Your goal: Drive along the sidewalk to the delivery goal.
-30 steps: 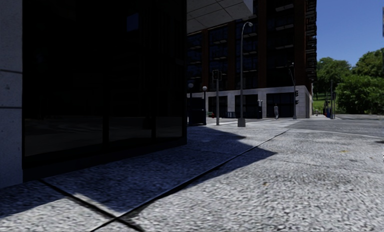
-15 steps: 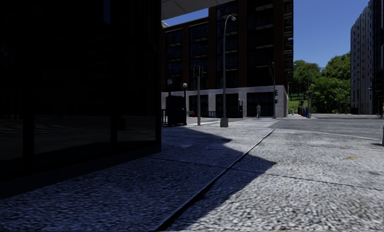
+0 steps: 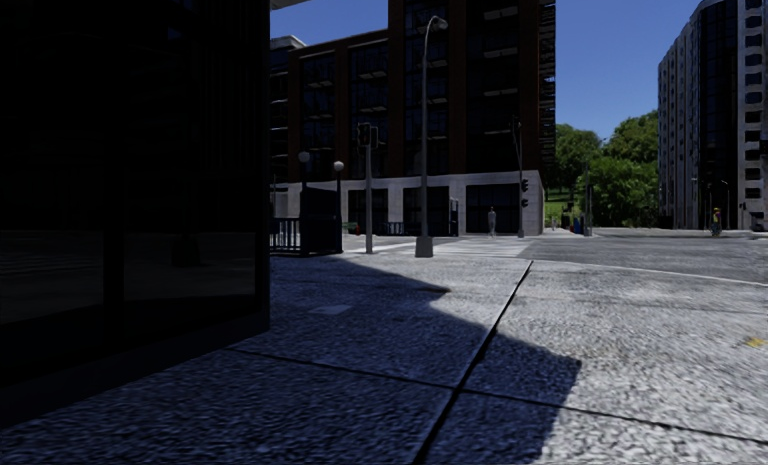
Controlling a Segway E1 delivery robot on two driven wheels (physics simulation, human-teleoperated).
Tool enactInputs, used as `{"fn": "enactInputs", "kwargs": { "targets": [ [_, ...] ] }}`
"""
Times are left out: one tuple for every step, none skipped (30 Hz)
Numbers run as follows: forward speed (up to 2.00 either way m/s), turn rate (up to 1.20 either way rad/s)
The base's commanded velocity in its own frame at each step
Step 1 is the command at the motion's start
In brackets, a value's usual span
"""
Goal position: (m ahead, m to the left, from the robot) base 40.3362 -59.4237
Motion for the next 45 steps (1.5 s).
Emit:
{"fn": "enactInputs", "kwargs": {
  "targets": [
    [1.77,0.0],
    [1.77,0.0],
    [1.77,0.0],
    [1.77,0.0],
    [1.77,0.0],
    [1.77,0.0],
    [1.77,0.0],
    [1.77,0.0],
    [1.77,0.0],
    [1.77,0.0],
    [1.77,0.0],
    [1.77,0.0],
    [1.77,0.0],
    [1.77,0.0],
    [1.77,0.0],
    [1.77,0.0],
    [1.77,0.0],
    [1.77,-0.15],
    [1.77,-0.46],
    [1.77,-0.68],
    [1.77,-0.68],
    [1.77,-0.8],
    [1.77,-1.03],
    [1.77,-1.2],
    [1.77,-1.2],
    [1.77,-1.2],
    [1.77,-0.82],
    [1.76,-0.09],
    [1.76,-0.01],
    [1.76,0.0],
    [1.76,0.0],
    [1.76,0.0],
    [1.76,0.0],
    [1.76,0.0],
    [1.76,0.0],
    [1.76,0.0],
    [1.75,0.0],
    [1.75,0.0],
    [1.75,0.0],
    [1.75,0.0],
    [1.74,0.0],
    [1.73,0.0],
    [1.72,0.0],
    [1.71,0.0],
    [1.71,0.0]
  ]
}}
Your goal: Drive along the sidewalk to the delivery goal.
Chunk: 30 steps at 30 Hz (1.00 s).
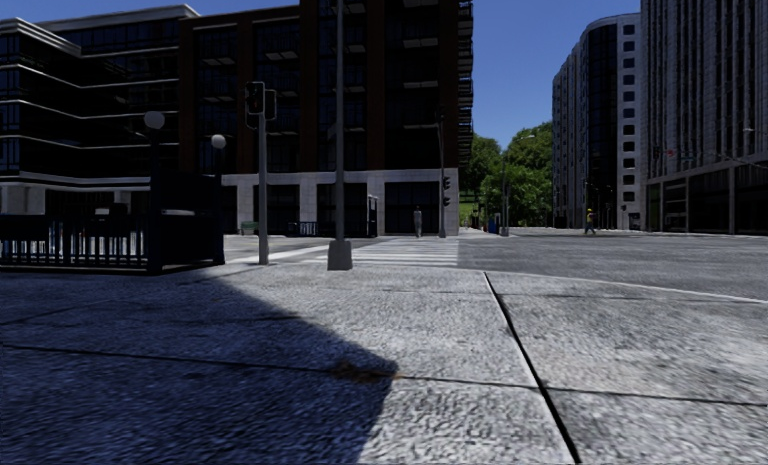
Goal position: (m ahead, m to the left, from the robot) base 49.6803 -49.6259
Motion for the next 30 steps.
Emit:
{"fn": "enactInputs", "kwargs": {
  "targets": [
    [1.69,0.0],
    [1.67,0.0],
    [1.66,0.0],
    [1.65,0.0],
    [1.65,0.0],
    [1.64,0.0],
    [1.64,0.0],
    [1.64,0.0],
    [1.64,0.0],
    [1.64,0.0],
    [1.64,0.0],
    [1.64,0.0],
    [1.64,0.0],
    [1.64,0.0],
    [1.64,0.0],
    [1.64,0.0],
    [1.64,0.0],
    [1.64,0.0],
    [1.64,0.0],
    [1.63,0.0],
    [1.63,0.0],
    [1.63,0.0],
    [1.63,0.0],
    [1.63,0.0],
    [1.63,0.0],
    [1.63,0.0],
    [1.63,0.0],
    [1.63,0.0],
    [1.63,0.0],
    [1.63,0.0]
  ]
}}
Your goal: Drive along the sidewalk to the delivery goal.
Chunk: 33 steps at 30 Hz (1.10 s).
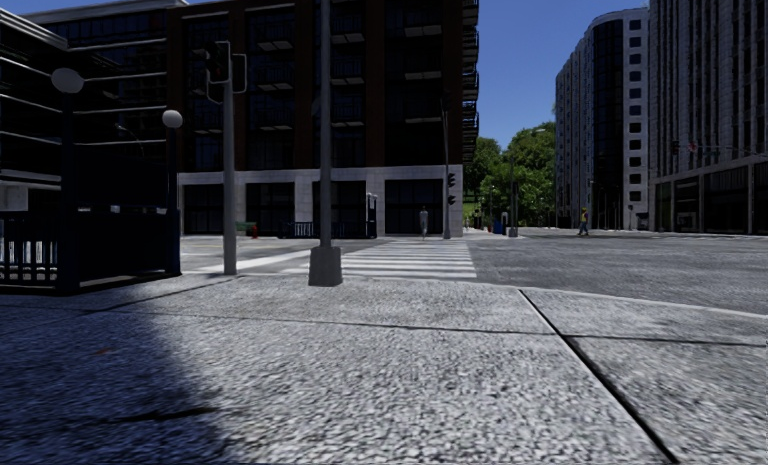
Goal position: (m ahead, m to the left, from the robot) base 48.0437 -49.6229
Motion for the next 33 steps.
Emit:
{"fn": "enactInputs", "kwargs": {
  "targets": [
    [1.63,0.0],
    [1.63,0.0],
    [1.63,0.0],
    [1.63,0.0],
    [1.63,-0.1],
    [1.63,-0.6],
    [1.63,-0.77],
    [1.63,-0.81],
    [1.63,-0.81],
    [1.63,-0.78],
    [1.63,0.0],
    [1.63,0.0],
    [1.63,0.0],
    [1.63,0.0],
    [1.63,0.0],
    [1.63,0.0],
    [1.63,0.0],
    [1.63,0.0],
    [1.63,0.0],
    [1.63,0.0],
    [1.63,0.0],
    [1.63,0.0],
    [1.63,0.0],
    [1.63,0.0],
    [1.63,0.0],
    [1.63,0.0],
    [1.63,0.0],
    [1.63,0.0],
    [1.63,0.0],
    [1.63,0.0],
    [1.63,0.0],
    [1.63,0.0],
    [1.63,0.0]
  ]
}}
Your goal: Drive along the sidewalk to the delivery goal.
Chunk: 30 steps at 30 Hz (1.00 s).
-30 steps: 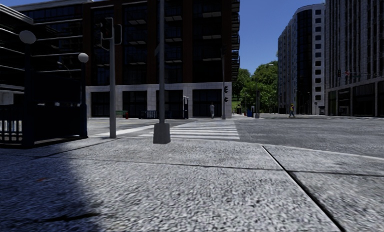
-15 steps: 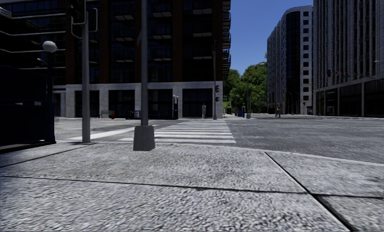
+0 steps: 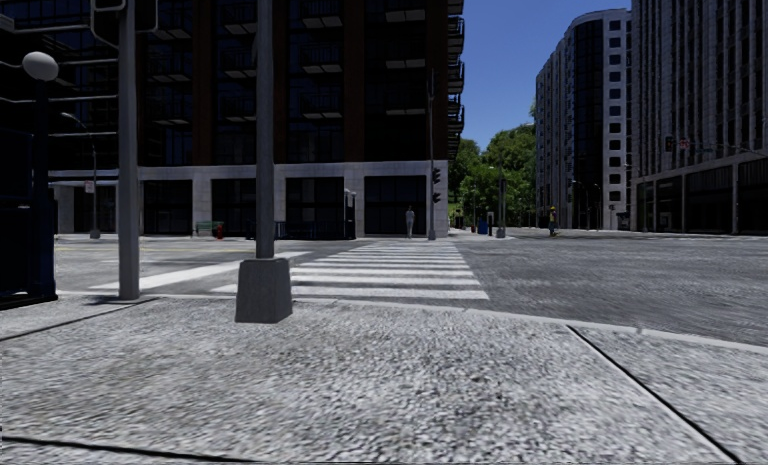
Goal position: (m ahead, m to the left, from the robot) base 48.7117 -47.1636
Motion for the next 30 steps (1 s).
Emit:
{"fn": "enactInputs", "kwargs": {
  "targets": [
    [1.63,0.0],
    [1.63,0.0],
    [1.63,0.0],
    [1.63,0.0],
    [1.63,0.0],
    [1.63,0.0],
    [1.63,0.0],
    [1.63,0.0],
    [1.63,0.0],
    [1.63,0.0],
    [1.63,0.0],
    [1.63,0.0],
    [1.63,0.0],
    [1.63,0.0],
    [1.63,0.0],
    [1.63,0.0],
    [1.63,0.0],
    [1.63,0.0],
    [1.63,0.0],
    [1.63,0.0],
    [1.63,0.0],
    [1.63,0.0],
    [1.63,0.0],
    [1.63,0.0],
    [1.63,0.0],
    [1.63,0.0],
    [1.63,0.0],
    [1.63,0.0],
    [1.63,0.0],
    [1.63,0.0]
  ]
}}
